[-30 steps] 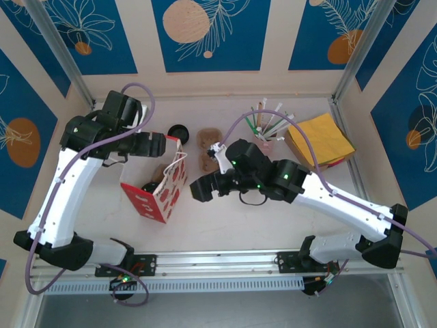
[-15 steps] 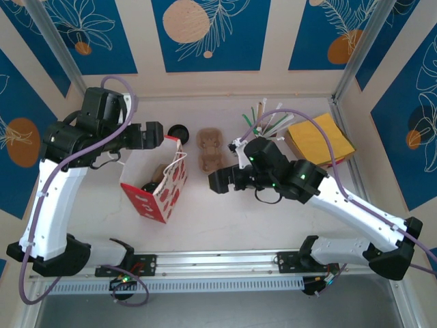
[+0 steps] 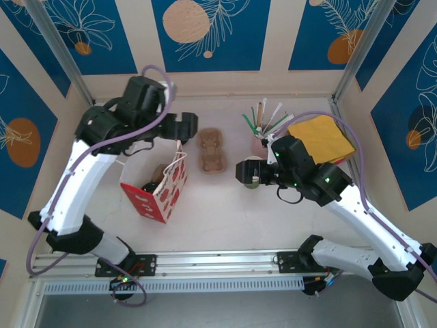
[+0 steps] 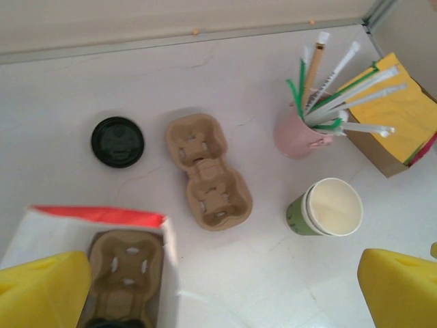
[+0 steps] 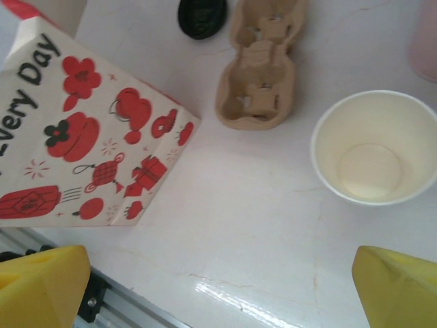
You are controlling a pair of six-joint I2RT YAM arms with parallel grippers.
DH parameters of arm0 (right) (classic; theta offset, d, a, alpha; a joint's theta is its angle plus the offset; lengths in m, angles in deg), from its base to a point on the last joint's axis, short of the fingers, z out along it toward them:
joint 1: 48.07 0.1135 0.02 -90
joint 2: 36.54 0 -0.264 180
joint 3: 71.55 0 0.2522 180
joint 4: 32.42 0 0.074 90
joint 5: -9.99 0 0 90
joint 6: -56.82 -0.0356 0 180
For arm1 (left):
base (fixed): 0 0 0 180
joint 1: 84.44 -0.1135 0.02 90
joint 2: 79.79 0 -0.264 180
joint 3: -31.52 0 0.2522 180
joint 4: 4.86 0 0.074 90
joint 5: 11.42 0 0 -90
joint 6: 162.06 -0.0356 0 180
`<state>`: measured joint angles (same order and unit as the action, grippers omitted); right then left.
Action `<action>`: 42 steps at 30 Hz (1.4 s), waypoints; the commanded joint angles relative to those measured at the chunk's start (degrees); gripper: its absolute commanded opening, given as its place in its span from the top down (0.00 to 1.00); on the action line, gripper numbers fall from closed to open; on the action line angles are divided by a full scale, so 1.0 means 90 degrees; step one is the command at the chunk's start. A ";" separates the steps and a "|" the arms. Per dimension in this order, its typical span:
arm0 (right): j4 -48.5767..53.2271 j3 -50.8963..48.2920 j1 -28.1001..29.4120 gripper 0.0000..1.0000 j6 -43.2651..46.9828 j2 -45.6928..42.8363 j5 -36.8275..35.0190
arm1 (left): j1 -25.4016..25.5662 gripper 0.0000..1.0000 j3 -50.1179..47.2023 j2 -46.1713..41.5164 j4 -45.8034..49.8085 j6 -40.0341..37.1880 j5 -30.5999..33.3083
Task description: Pack the takeout coffee
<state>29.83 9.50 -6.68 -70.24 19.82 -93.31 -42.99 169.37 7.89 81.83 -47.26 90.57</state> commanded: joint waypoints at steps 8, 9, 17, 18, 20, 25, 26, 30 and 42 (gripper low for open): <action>0.0842 -0.0378 -0.1208 0.01 0.0105 -0.0643 -0.0257 | 0.1172 0.00 0.0570 0.1088 -0.0603 0.0328 0.0384; 0.0834 -0.0377 -0.1358 0.01 0.0215 -0.0630 -0.0191 | 0.1209 0.00 0.0531 0.1154 -0.0652 0.0343 0.0344; 0.0471 -0.0134 -0.2412 0.18 0.0802 -0.0090 0.0454 | 0.1174 0.00 0.0586 0.1494 -0.0515 -0.0105 0.0270; 0.0424 -0.0050 -0.2497 0.22 0.0835 0.0083 0.0496 | 0.1107 0.00 0.0592 0.1469 -0.0524 -0.0192 0.0266; 0.0378 0.0168 -0.2594 0.29 0.0884 0.0454 0.0515 | 0.0935 0.00 0.0578 0.1436 -0.0498 -0.0297 0.0164; 0.0281 0.0714 -0.2919 0.39 0.0876 0.1408 0.0457 | 0.0647 0.00 0.0558 0.1377 -0.0475 -0.0642 0.0132; 0.0224 0.0801 -0.2989 0.40 0.0889 0.1548 0.0523 | 0.0624 0.00 0.0558 0.1360 -0.0502 -0.0748 0.0116; 0.0153 0.1443 -0.3203 0.48 0.1038 0.2210 0.0522 | 0.0435 0.00 0.0550 0.1320 -0.0488 -0.0980 0.0011; 0.0259 0.2061 -0.3861 0.57 0.1058 0.3235 0.0680 | -0.0026 0.00 0.0115 0.1061 -0.0747 -0.1024 -0.0517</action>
<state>31.69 27.53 -40.56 -61.26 48.32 -88.87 -42.14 171.01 19.11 76.56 -55.64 87.94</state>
